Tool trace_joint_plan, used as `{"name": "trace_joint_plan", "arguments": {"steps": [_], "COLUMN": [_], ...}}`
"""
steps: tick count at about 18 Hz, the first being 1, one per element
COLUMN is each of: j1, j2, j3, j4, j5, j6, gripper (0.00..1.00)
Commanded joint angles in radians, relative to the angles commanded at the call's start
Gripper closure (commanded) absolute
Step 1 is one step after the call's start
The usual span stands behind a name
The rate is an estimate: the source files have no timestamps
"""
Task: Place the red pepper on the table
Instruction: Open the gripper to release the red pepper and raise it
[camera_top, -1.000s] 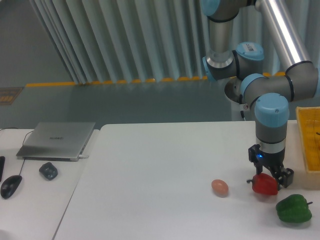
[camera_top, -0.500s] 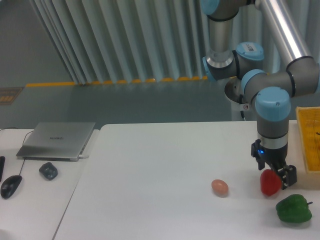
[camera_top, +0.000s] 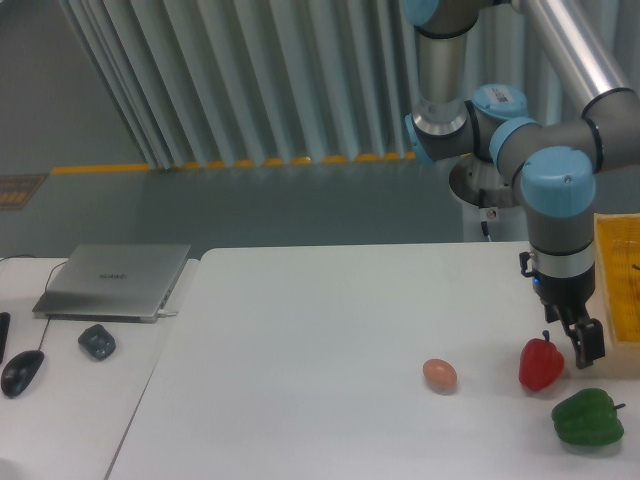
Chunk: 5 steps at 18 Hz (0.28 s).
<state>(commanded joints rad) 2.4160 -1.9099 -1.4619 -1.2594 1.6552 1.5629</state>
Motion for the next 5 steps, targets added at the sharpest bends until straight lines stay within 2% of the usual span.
{"name": "trace_joint_plan", "arguments": {"steps": [5], "j1": [0.032], "j2": [0.012], "j3": [-0.008], "j4": [-0.017], "j5": [-0.005], "j6": [0.04], "gripper": [0.0]}}
